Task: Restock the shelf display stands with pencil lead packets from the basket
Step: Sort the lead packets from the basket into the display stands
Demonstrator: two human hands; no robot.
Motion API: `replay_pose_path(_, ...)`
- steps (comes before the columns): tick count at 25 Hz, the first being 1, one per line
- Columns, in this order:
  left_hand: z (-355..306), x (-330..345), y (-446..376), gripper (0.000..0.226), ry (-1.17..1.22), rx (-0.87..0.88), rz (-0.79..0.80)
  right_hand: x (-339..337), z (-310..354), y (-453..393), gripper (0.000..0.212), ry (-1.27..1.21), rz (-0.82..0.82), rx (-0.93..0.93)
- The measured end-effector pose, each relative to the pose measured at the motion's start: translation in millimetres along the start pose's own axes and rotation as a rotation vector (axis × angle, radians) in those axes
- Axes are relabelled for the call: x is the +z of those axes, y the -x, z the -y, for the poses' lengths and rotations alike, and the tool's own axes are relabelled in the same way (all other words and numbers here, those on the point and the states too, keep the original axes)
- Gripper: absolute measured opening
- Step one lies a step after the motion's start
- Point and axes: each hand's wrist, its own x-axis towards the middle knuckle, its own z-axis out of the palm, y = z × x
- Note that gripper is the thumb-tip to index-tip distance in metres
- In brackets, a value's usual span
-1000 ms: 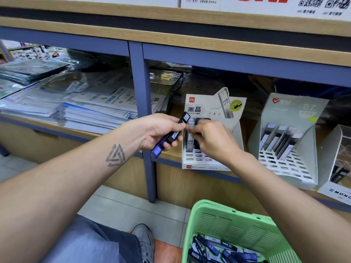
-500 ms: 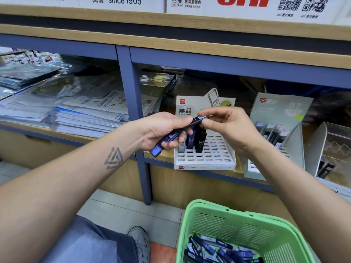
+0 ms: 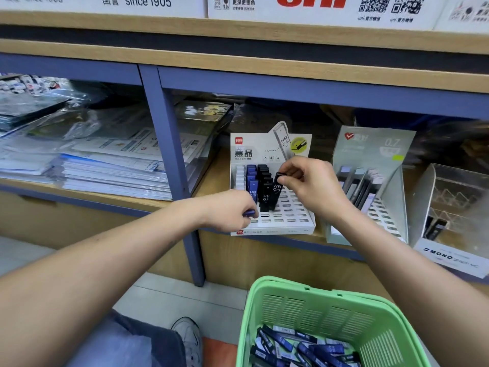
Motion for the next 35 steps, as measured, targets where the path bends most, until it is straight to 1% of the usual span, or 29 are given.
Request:
replay_pose_path(1,0.8,5.1,-3.4,0.022,-0.072,0.027,0.008,2.6,1.1,1.4,0.009,0.002,-0.002,-0.020)
replay_pose_path(3,-2.4,13.4,-6.8,0.014,-0.187,0.028,0.066,6.8,2.3,2.9,0.009,0.013,0.013,-0.055)
replay_pose_path(5,-4.4,22.8,-8.5,0.020,-0.266,0.006,0.143,9.1,2.8,4.7,0.008,0.021,0.048,-0.084)
replay_pose_path(8,2.1,32.9,-12.6,0.032,-0.299,-0.030,0.218,13.9,-2.3,6.4,0.006,0.050,0.104,-0.097)
replay_pose_path(11,9.7,33.0,-15.7,0.028,-0.257,-0.019,0.245,19.9,-6.5,6.8,0.009,0.130,0.111,-0.108)
replay_pose_path(13,9.2,25.2,-11.8,0.026,-0.142,-0.018,0.215,22.1,-6.7,4.3,0.014,0.232,0.114,-0.169)
replay_pose_path(15,3.8,12.0,-3.8,0.024,0.041,-0.031,0.093,20.0,-1.3,3.1,0.019,0.305,0.128,-0.182)
replay_pose_path(16,0.1,3.4,1.3,0.024,0.174,-0.060,0.027,18.0,1.4,2.9,0.021,0.299,0.102,-0.176)
replay_pose_path(17,-3.0,-4.7,7.0,0.025,0.352,-0.100,-0.016,14.1,5.5,3.4,0.021,0.235,0.056,-0.153)
replay_pose_path(18,-4.9,-10.8,12.5,0.026,0.541,-0.132,-0.027,8.5,10.6,4.5,0.019,0.109,0.021,-0.109)
replay_pose_path(19,-6.9,-14.7,18.4,0.026,0.692,-0.160,-0.001,2.6,17.5,6.5,0.015,-0.062,0.039,-0.039)
replay_pose_path(20,-7.7,-16.4,23.7,0.025,0.772,-0.174,0.033,-2.8,25.7,8.7,0.013,-0.229,0.132,0.032)
replay_pose_path(21,-8.1,-17.1,28.5,0.023,0.805,-0.180,0.065,-5.1,34.0,11.4,0.012,-0.338,0.255,0.068)
replay_pose_path(22,-8.1,-16.5,30.5,0.022,0.812,-0.187,0.085,-5.0,39.2,14.1,0.014,-0.356,0.357,0.058)
replay_pose_path(23,-10.1,-17.0,31.1,0.021,0.823,-0.186,0.098,-3.0,42.5,16.8,0.016,-0.344,0.413,0.033)
replay_pose_path(24,-11.3,-16.9,31.4,0.021,0.848,-0.181,0.105,0.1,44.1,18.4,0.015,-0.337,0.425,0.012)
replay_pose_path(27,-9.7,-20.6,34.4,0.024,1.017,-0.175,0.118,0.7,38.9,15.0,0.010,-0.408,0.349,0.049)
replay_pose_path(29,-1.8,-23.8,39.4,0.028,1.161,-0.191,0.168,-4.4,32.5,12.6,0.011,-0.432,0.312,0.078)
replay_pose_path(30,1.8,-25.5,42.9,0.027,1.190,-0.194,0.199,-7.0,28.8,10.8,0.012,-0.426,0.300,0.091)
replay_pose_path(32,6.3,-26.5,48.2,0.022,1.159,-0.185,0.210,-8.8,25.2,8.5,0.015,-0.413,0.293,0.125)
replay_pose_path(35,3.8,-22.3,48.8,0.008,1.060,-0.191,0.113,-5.7,27.3,7.9,0.017,-0.468,0.300,0.180)
